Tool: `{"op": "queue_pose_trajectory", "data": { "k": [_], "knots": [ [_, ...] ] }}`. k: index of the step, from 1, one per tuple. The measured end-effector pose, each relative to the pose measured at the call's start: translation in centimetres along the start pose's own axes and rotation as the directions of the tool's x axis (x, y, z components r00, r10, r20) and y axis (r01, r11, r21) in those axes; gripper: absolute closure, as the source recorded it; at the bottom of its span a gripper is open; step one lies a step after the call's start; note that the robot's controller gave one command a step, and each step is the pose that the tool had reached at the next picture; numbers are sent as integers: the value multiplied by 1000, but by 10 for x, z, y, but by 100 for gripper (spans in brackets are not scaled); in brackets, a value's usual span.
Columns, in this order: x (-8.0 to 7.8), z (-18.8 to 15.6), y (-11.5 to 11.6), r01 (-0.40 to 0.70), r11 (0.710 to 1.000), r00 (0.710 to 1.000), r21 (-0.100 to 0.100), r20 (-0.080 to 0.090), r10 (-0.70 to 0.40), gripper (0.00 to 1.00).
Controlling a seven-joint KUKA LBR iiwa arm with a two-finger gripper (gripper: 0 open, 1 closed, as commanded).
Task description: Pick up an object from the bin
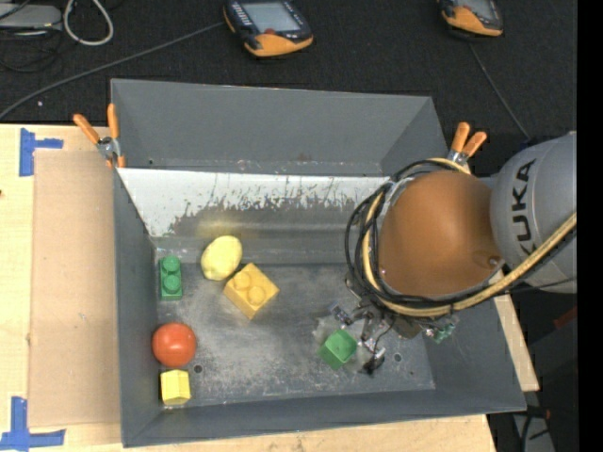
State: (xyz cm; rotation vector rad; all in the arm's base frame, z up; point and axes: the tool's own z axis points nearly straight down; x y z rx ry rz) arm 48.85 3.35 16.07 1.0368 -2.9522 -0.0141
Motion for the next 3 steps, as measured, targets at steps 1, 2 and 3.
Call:
{"op": "queue_pose_trajectory", "data": {
  "k": [1, 2, 3],
  "knots": [
    [-1, -23, 0, -1, 1000, 1000, 3, 4, 1, 100],
    [0, -42, 2, -1, 1000, 1000, -4, -4, 1, 100],
    [-1, -71, 1, -3, 1000, 1000, 3, 5, 3, 100]
  ]
}}
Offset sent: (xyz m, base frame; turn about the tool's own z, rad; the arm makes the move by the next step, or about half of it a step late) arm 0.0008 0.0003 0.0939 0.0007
